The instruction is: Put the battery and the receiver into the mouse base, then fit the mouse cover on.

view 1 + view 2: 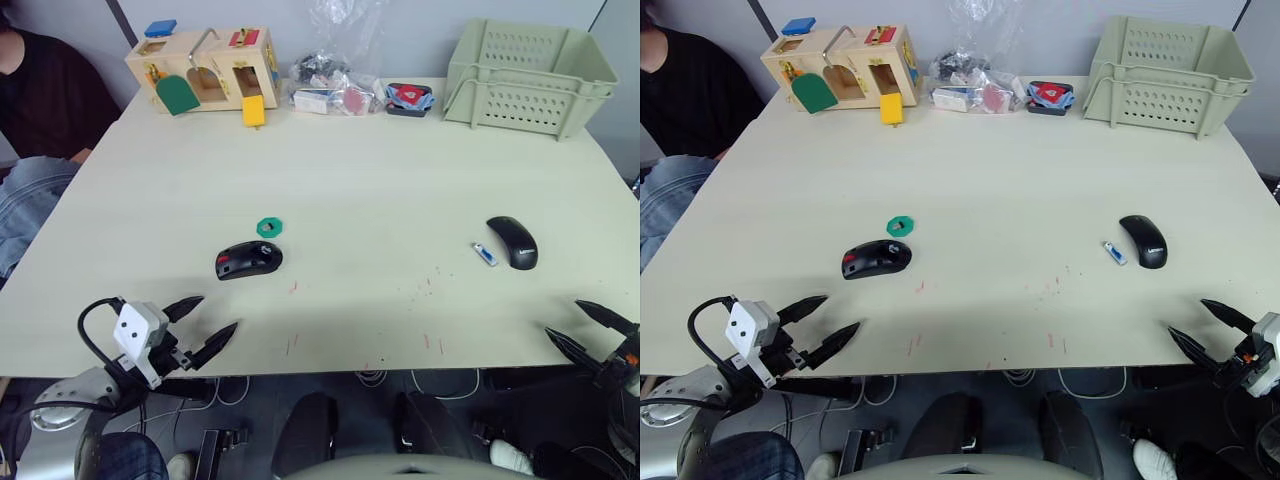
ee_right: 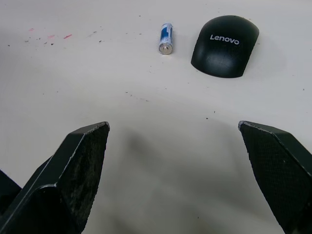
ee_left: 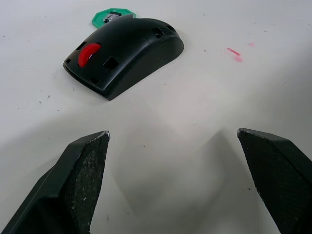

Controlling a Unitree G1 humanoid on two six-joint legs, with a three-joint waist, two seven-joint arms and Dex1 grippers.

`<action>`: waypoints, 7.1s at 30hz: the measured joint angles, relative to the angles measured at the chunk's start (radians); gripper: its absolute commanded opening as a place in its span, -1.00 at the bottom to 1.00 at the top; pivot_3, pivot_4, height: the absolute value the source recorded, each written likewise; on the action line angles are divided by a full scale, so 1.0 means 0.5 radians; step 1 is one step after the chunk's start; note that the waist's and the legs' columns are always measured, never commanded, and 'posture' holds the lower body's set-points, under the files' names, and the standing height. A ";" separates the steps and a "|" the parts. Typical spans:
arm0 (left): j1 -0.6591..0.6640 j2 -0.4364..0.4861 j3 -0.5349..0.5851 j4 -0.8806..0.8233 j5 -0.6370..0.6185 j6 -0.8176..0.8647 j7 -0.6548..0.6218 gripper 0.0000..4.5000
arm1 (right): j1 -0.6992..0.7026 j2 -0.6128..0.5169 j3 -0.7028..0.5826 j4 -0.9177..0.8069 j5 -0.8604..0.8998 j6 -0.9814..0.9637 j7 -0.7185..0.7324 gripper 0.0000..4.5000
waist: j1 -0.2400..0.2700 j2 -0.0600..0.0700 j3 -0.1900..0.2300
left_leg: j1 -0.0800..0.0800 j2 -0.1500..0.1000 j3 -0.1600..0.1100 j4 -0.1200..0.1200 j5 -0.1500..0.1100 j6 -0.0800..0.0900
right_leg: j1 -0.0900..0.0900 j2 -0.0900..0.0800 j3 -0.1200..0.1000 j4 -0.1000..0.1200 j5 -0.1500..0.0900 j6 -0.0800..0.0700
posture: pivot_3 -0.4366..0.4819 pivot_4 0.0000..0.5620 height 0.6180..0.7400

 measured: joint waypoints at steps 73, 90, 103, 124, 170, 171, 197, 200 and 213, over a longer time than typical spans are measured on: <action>-2.395 0.259 -0.737 2.608 0.656 -0.927 -1.288 1.00 | 0.085 0.111 0.379 -1.114 0.306 0.280 0.212 0.98 | 0.002 -0.017 0.007 | -0.001 -0.005 0.008 0.004 0.001 0.000 | 0.002 0.006 -0.003 0.006 0.010 0.002 | -0.05 -0.47 1.00; -2.408 0.265 -0.825 2.612 0.471 -0.796 -1.293 1.00 | 0.093 0.110 0.379 -1.139 0.305 0.280 0.180 0.98 | 0.001 -0.018 0.008 | -0.003 -0.005 0.007 0.006 0.001 0.000 | 0.002 0.006 -0.004 0.006 0.010 0.002 | -0.05 -0.47 1.00; -2.400 0.306 -1.125 2.580 0.394 -0.920 -1.294 1.00 | 0.095 0.106 0.379 -1.139 0.300 0.280 0.176 0.98 | 0.002 -0.018 0.008 | -0.003 -0.005 0.007 0.007 0.001 0.000 | 0.002 0.006 -0.004 0.006 0.010 0.002 | -0.05 -0.47 1.00; -2.437 0.231 -1.096 2.715 0.514 -0.948 -1.294 0.76 | 0.112 0.130 0.356 -1.010 0.260 0.108 0.227 1.00 | 0.001 -0.019 0.007 | -0.003 -0.005 0.007 0.008 0.001 0.000 | 0.002 0.006 -0.004 0.007 0.010 0.002 | -0.05 -0.47 1.00; -2.319 0.351 -1.172 2.354 0.377 -0.861 -1.301 0.39 | -0.044 0.140 0.398 -0.839 0.224 0.046 0.293 1.00 | 0.000 -0.019 0.007 | -0.003 -0.005 0.007 0.009 0.001 0.000 | 0.002 0.007 -0.003 0.008 0.010 0.002 | -0.05 -0.47 1.00; -2.299 0.359 -1.181 2.337 0.359 -0.852 -1.301 0.39 | -0.050 0.146 0.401 -0.836 0.221 0.045 0.301 1.00 | 0.000 -0.019 0.007 | -0.003 -0.004 0.007 0.008 0.001 0.000 | 0.002 0.007 -0.003 0.008 0.010 0.001 | -0.05 -0.47 1.00; -1.650 0.205 -1.396 -0.051 0.407 0.515 -0.582 0.39 | -0.101 0.049 0.419 -0.853 0.285 0.127 0.359 1.00 | 0.004 -0.017 0.008 | 0.000 -0.006 -0.001 0.010 0.001 0.000 | 0.008 0.008 -0.003 0.007 0.010 0.002 | -0.05 -0.47 1.00; -1.678 0.098 -1.451 -0.085 0.491 0.590 -0.495 0.39 | -0.098 0.036 0.414 -0.854 0.298 0.148 0.362 1.00 | 0.004 -0.017 0.008 | 0.000 -0.006 -0.002 0.010 0.001 0.000 | 0.008 0.008 -0.003 0.007 0.010 0.002 | -0.05 -0.47 1.00; -1.745 -0.274 -1.769 0.090 0.816 0.558 -0.341 0.39 | -0.089 -0.033 0.356 -0.892 0.336 0.217 0.395 1.00 | 0.019 -0.014 0.006 | 0.002 -0.007 -0.005 0.012 0.001 0.000 | 0.012 0.008 -0.003 0.005 0.010 0.001 | -0.05 -0.47 1.00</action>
